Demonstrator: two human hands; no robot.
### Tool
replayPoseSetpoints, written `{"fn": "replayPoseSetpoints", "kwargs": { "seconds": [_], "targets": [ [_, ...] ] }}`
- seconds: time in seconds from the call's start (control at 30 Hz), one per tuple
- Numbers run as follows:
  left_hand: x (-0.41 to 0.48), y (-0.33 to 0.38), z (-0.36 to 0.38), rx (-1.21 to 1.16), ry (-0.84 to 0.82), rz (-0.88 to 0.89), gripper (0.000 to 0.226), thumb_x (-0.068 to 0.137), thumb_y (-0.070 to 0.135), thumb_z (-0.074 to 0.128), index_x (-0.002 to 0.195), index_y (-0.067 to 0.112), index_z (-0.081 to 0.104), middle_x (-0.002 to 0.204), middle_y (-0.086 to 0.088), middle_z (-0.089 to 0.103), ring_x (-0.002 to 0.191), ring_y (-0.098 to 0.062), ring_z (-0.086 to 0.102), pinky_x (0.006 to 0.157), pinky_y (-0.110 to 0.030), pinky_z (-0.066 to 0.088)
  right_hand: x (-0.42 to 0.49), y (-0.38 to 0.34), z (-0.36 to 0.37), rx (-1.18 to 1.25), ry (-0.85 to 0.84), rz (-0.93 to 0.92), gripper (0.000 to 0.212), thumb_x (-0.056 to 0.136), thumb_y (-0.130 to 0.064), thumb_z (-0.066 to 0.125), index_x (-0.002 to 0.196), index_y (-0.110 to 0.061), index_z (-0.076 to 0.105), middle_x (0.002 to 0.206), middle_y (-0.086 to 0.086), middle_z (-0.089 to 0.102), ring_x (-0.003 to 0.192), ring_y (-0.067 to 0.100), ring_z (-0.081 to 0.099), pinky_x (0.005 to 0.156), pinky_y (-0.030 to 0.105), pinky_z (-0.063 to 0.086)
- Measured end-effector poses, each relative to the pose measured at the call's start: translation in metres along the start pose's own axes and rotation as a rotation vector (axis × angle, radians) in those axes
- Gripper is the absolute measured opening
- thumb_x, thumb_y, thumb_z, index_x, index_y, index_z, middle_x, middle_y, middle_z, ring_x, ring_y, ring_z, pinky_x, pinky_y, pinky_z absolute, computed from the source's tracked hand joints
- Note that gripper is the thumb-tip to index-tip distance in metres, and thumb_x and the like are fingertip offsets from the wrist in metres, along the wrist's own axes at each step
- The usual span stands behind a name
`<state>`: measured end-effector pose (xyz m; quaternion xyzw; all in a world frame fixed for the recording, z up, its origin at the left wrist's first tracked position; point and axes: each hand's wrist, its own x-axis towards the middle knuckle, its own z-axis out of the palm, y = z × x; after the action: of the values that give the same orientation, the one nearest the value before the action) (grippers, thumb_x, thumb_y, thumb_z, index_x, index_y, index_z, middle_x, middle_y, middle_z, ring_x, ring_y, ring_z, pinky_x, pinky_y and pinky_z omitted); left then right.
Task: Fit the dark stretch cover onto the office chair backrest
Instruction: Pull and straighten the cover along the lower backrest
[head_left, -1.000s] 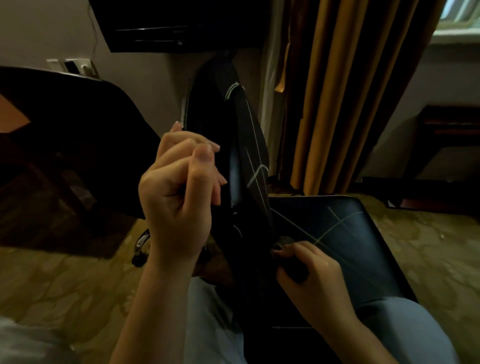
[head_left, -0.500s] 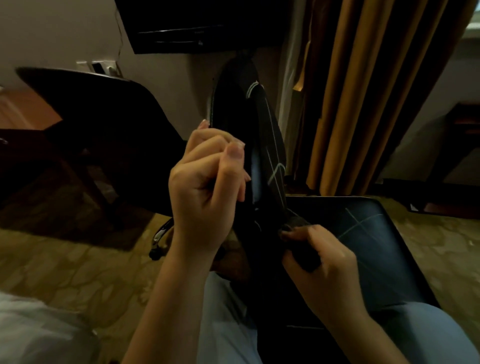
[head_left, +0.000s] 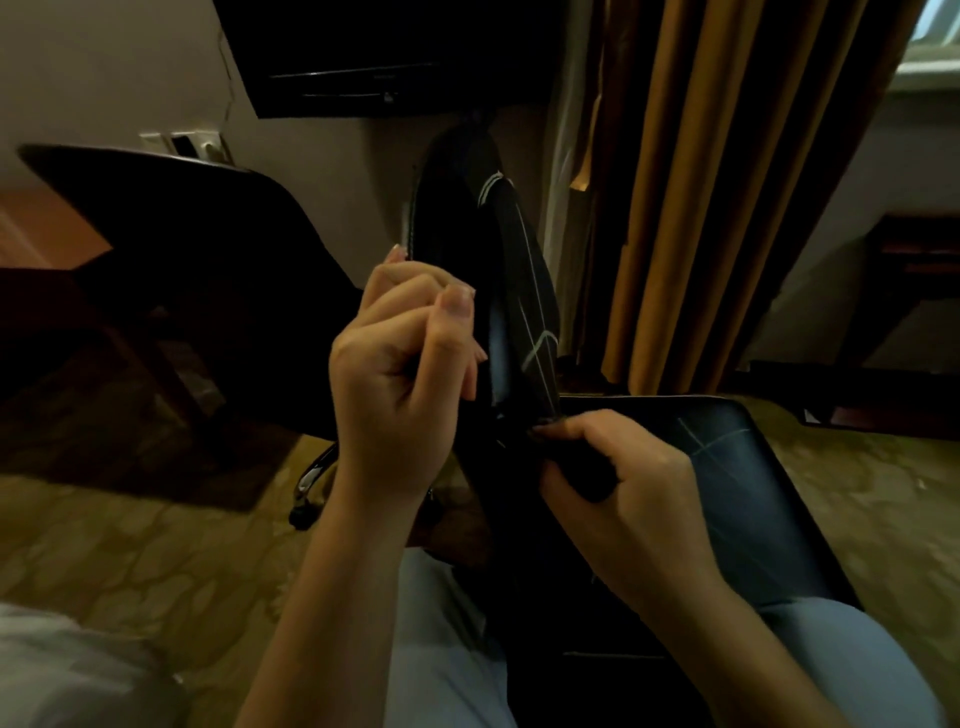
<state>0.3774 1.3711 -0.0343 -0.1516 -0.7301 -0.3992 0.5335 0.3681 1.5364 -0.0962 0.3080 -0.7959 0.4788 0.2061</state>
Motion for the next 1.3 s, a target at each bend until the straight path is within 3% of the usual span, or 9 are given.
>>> {"fn": "replayPoseSetpoints", "kwargs": {
  "seconds": [0.17, 0.27, 0.37, 0.43, 0.5, 0.73, 0.9, 1.03, 1.3],
  "targets": [
    [0.000, -0.001, -0.002, 0.003, -0.016, 0.003, 0.050, 0.097, 0.010, 0.037, 0.049, 0.013, 0.049, 0.053, -0.006, 0.052, 0.081, -0.011, 0.057, 0.103, -0.025, 0.030, -0.023, 0.020, 0.011, -0.033, 0.016, 0.047, 0.030, 0.071, 0.000, 0.078, 0.093, -0.017, 0.068, 0.091, -0.013, 0.062, 0.087, -0.004, 0.060, 0.075, 0.010, 0.048],
    [-0.001, -0.001, 0.001, -0.014, 0.011, -0.004, 0.050, 0.097, 0.010, 0.037, 0.048, 0.013, 0.049, 0.052, -0.006, 0.051, 0.080, -0.011, 0.057, 0.103, -0.023, 0.029, -0.044, 0.036, 0.012, -0.121, -0.031, 0.159, 0.031, 0.069, -0.003, 0.080, 0.092, -0.021, 0.070, 0.093, -0.019, 0.059, 0.084, -0.009, 0.057, 0.073, 0.003, 0.043],
    [-0.003, -0.003, 0.004, -0.024, 0.038, -0.004, 0.050, 0.097, 0.010, 0.037, 0.048, 0.014, 0.048, 0.053, 0.001, 0.050, 0.085, -0.002, 0.057, 0.103, -0.029, 0.033, -0.048, 0.042, 0.008, -0.190, -0.084, 0.217, 0.030, 0.069, -0.008, 0.080, 0.092, -0.026, 0.072, 0.093, -0.020, 0.062, 0.083, -0.004, 0.061, 0.070, 0.006, 0.046],
    [-0.003, -0.004, 0.004, -0.023, 0.037, 0.002, 0.050, 0.097, 0.010, 0.037, 0.049, 0.015, 0.048, 0.053, 0.002, 0.050, 0.086, -0.004, 0.058, 0.102, -0.035, 0.036, -0.039, 0.039, 0.003, -0.207, -0.082, 0.183, 0.026, 0.071, -0.012, 0.078, 0.093, -0.026, 0.072, 0.092, -0.017, 0.065, 0.085, 0.002, 0.064, 0.071, 0.013, 0.050],
    [-0.003, -0.003, 0.003, -0.006, 0.028, 0.009, 0.050, 0.097, 0.009, 0.037, 0.049, 0.015, 0.048, 0.052, 0.001, 0.049, 0.086, -0.006, 0.058, 0.102, -0.032, 0.034, -0.024, 0.025, -0.001, -0.138, -0.055, 0.119, 0.022, 0.074, -0.016, 0.072, 0.095, -0.023, 0.071, 0.093, -0.014, 0.066, 0.087, 0.002, 0.063, 0.072, 0.019, 0.053],
    [0.001, -0.001, -0.003, -0.002, -0.030, 0.024, 0.048, 0.097, 0.007, 0.037, 0.050, 0.013, 0.050, 0.053, -0.008, 0.052, 0.078, -0.011, 0.056, 0.100, -0.021, 0.030, -0.005, 0.002, 0.014, 0.089, 0.082, -0.030, 0.026, 0.075, -0.002, 0.073, 0.096, -0.015, 0.067, 0.095, -0.005, 0.065, 0.093, 0.002, 0.062, 0.079, 0.017, 0.050],
    [0.000, -0.002, -0.001, -0.008, -0.005, 0.012, 0.050, 0.097, 0.008, 0.037, 0.049, 0.012, 0.050, 0.053, -0.008, 0.051, 0.080, -0.014, 0.057, 0.100, -0.022, 0.031, -0.042, 0.038, 0.020, 0.002, 0.080, 0.088, 0.035, 0.067, 0.007, 0.078, 0.092, -0.015, 0.068, 0.094, -0.010, 0.063, 0.089, -0.001, 0.062, 0.078, 0.015, 0.050],
    [-0.003, -0.003, 0.004, -0.017, 0.046, -0.003, 0.050, 0.097, 0.008, 0.036, 0.049, 0.015, 0.048, 0.051, 0.000, 0.049, 0.085, -0.007, 0.057, 0.103, -0.030, 0.033, -0.058, 0.055, 0.013, -0.066, -0.022, 0.233, 0.036, 0.069, 0.001, 0.079, 0.091, -0.026, 0.068, 0.093, -0.019, 0.063, 0.085, -0.004, 0.062, 0.072, 0.011, 0.049],
    [-0.002, -0.001, 0.001, 0.006, 0.007, 0.018, 0.050, 0.098, 0.010, 0.037, 0.049, 0.013, 0.049, 0.054, -0.003, 0.052, 0.083, -0.008, 0.057, 0.103, -0.028, 0.032, -0.011, 0.013, 0.007, -0.030, 0.050, -0.010, 0.022, 0.075, -0.010, 0.070, 0.095, -0.016, 0.069, 0.093, -0.007, 0.067, 0.089, 0.002, 0.062, 0.077, 0.014, 0.049]
  ]
}}
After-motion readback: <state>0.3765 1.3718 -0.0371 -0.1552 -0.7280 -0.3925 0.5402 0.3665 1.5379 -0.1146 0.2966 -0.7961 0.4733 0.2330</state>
